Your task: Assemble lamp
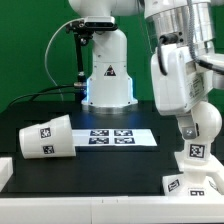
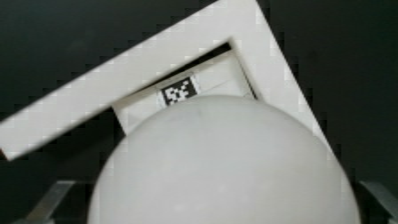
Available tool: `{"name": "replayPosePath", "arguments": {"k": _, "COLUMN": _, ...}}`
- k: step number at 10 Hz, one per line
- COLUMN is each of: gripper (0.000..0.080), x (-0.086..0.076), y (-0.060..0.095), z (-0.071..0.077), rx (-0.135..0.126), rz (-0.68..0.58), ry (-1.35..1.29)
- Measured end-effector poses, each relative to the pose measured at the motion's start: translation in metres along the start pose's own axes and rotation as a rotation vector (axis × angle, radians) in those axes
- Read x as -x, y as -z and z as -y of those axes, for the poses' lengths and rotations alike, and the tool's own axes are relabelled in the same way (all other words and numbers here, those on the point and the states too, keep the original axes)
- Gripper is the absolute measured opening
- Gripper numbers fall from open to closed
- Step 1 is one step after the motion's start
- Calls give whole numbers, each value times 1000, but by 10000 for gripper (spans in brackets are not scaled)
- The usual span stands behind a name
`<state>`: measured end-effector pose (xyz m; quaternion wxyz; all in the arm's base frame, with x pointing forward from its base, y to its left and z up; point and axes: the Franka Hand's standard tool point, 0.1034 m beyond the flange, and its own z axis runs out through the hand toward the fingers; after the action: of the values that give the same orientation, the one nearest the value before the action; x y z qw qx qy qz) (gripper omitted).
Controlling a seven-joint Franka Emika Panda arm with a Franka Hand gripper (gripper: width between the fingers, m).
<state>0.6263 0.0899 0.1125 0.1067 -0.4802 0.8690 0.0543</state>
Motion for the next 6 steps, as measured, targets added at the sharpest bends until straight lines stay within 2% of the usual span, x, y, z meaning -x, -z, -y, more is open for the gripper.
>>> {"name": "replayPosePath", "arguments": {"k": 3, "gripper": 581, "x": 1, "y": 0, "z": -1, "rx": -3, "rz": 1, "ry": -7}}
{"name": "replayPosePath", "arguments": {"k": 4, "gripper": 675, "x": 2, "y": -1, "z": -1, "rx": -3, "rz": 1, "ry": -6}}
{"name": "replayPosePath", "arguments": {"k": 5, "gripper": 675, "x": 2, "y": 1, "z": -2, "rx": 3, "rz": 0, "ry": 25}}
{"name": "replayPosePath", "arguments": {"k": 6, "gripper": 695, "x": 6, "y": 9, "z": -3, "rx": 8, "rz": 11, "ry": 66}}
